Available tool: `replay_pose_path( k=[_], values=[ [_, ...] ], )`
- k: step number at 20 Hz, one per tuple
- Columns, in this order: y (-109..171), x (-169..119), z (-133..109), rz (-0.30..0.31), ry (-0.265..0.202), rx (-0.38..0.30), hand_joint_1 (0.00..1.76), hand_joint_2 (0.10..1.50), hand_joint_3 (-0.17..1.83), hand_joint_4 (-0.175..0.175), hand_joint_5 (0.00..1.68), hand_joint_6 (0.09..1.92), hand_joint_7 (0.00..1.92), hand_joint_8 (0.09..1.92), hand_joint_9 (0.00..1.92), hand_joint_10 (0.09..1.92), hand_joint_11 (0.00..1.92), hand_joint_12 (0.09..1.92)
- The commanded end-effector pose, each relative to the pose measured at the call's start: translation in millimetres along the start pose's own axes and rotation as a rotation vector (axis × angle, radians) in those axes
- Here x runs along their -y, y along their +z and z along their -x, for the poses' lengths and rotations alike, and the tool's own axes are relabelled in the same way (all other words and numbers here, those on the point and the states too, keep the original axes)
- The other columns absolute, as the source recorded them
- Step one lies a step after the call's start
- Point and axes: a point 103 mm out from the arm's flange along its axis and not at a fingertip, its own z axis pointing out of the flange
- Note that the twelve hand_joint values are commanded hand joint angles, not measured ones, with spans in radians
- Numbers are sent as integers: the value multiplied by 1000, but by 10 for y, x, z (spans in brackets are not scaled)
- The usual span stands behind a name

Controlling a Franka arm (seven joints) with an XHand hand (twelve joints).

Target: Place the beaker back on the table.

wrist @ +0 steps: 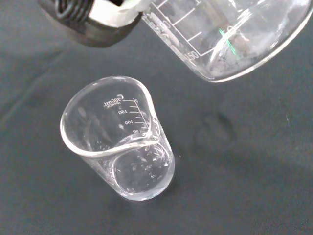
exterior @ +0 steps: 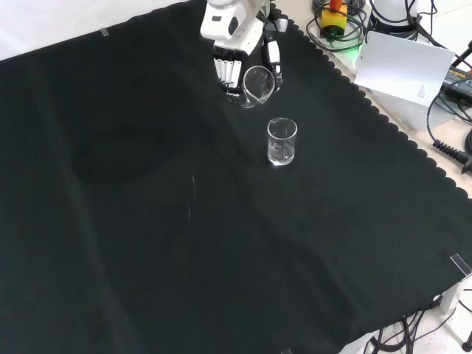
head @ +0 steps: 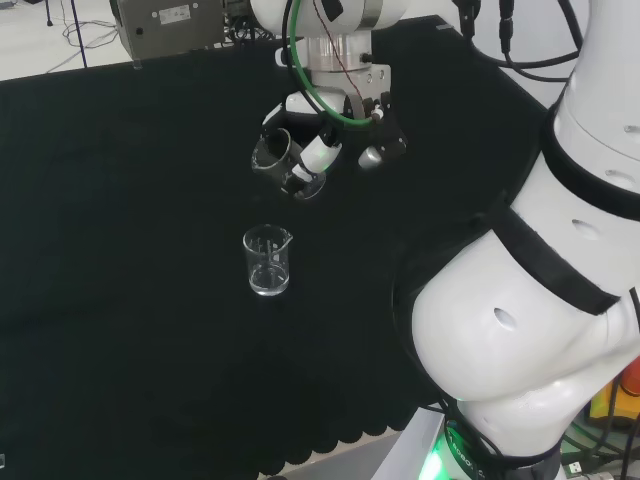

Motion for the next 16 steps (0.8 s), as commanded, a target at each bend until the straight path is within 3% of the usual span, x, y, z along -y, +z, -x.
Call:
replay_pose_path(
  k=[1, 7, 16],
  values=[
    [-5, -231, 391, 92, -49, -116, 1267, 1158, -175, -108, 915, 1120, 1200, 823, 1321, 990, 1112, 1012],
    [50, -395, 652, 173, -38, -185, 1266, 1160, -175, -107, 911, 1127, 1196, 828, 1318, 989, 1107, 1012],
    [150, -691, 982, 232, -16, -253, 1264, 1162, -175, -100, 912, 1126, 1191, 833, 1306, 983, 1102, 1010]
  ],
)
